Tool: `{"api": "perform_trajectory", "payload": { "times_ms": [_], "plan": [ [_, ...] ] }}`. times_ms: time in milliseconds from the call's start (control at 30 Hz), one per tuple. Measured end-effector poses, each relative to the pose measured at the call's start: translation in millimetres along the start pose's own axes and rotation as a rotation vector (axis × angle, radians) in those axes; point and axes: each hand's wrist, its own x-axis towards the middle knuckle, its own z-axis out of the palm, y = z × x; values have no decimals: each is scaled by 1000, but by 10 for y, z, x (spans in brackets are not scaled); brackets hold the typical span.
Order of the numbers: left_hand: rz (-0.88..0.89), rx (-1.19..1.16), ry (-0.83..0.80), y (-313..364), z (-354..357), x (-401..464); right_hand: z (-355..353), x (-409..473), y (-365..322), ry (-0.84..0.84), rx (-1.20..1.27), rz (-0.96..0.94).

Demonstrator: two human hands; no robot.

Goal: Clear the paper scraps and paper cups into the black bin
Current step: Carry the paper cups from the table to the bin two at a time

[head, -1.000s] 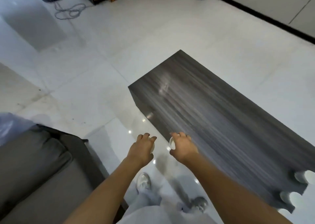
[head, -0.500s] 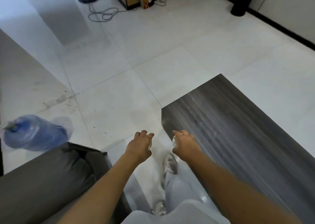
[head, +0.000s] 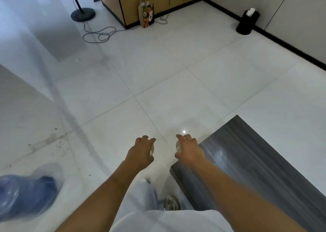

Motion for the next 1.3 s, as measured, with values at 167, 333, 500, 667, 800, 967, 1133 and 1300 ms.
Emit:
{"api": "perform_trajectory", "payload": {
  "times_ms": [167, 333, 500, 667, 800, 967, 1133, 1300],
  "plan": [
    [72, 60, -32, -278, -564, 1050, -347, 918, -241, 40, 70, 72],
    [168, 120, -34, -458, -1290, 2122, -852, 1850, -485, 110, 154, 164],
    [246, 186, -78, -406, -1883, 3079, -1355, 2516, -570, 140, 224, 241],
    [351, 235, -129, 7, -2182, 4019, -1908, 3124, -263, 184, 278, 337],
    [412, 238, -143, 493, -2343, 4857, -2394, 3664, 210, 192, 284, 373],
    [445, 208, -142, 1501, -2654, 6068, -3336, 4405, 1124, 237, 271, 403],
    [456, 154, -137, 2347, -2963, 7040, -4225, 5007, 1910, 271, 284, 452],
    [467, 153, -166, 2999, -3218, 8050, -4889, 5680, 2578, 264, 311, 495]
  ]
}}
